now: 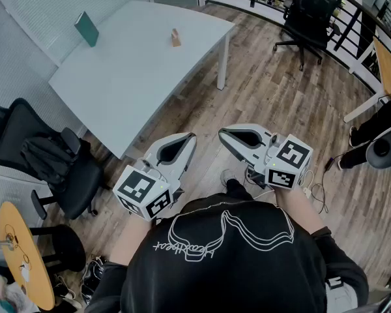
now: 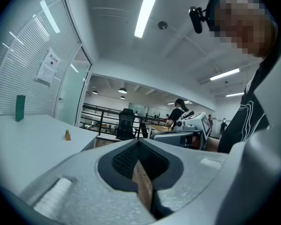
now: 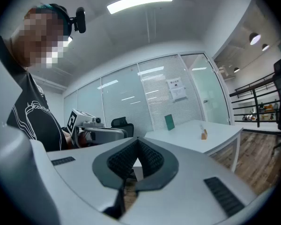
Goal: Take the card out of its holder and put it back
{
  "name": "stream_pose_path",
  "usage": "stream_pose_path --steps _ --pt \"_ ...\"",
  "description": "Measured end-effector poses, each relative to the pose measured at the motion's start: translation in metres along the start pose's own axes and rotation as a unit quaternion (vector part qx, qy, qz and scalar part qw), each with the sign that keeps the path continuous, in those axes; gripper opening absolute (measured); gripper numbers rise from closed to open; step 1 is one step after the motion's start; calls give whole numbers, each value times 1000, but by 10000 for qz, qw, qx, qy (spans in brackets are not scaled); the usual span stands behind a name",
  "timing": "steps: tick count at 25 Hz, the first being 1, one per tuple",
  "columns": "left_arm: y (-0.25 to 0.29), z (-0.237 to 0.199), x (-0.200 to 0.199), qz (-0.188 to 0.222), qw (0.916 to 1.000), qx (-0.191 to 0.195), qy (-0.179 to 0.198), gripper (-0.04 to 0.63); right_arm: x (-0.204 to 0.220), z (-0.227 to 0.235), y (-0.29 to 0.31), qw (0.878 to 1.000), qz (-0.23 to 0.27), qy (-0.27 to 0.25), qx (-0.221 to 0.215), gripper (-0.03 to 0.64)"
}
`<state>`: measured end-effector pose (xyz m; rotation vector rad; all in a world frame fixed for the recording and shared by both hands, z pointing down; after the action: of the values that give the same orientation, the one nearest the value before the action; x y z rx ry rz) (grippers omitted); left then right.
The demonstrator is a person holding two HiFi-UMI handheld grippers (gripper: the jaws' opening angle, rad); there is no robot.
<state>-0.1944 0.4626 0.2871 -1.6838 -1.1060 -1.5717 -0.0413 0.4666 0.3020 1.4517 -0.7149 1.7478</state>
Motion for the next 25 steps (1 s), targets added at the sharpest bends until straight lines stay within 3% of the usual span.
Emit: stream_pose_path --steps 13,20,25 --pt "-17 -37 -7 118 9995 -11 -302 12 -8 -1 31 9993 -91 302 211 6" --pt "-11 -70 9 125 9975 -285 -642 14 -2 31 58 9977 -140 603 274 6" --pt "3 -106 22 52 9945 -616 -843 14 9 68 91 9956 -176 918 1 6"
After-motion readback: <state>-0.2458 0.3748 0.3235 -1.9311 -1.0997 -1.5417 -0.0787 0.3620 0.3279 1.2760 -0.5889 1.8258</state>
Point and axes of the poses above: the fingertips, and each gripper's own axes: y forward along the fingers, z to its right, x out of its underside, the point moved 6 cm from there along -y, backward along the fingers, and after that the axes turned 2 degrees about x, right-handed, at the moved point
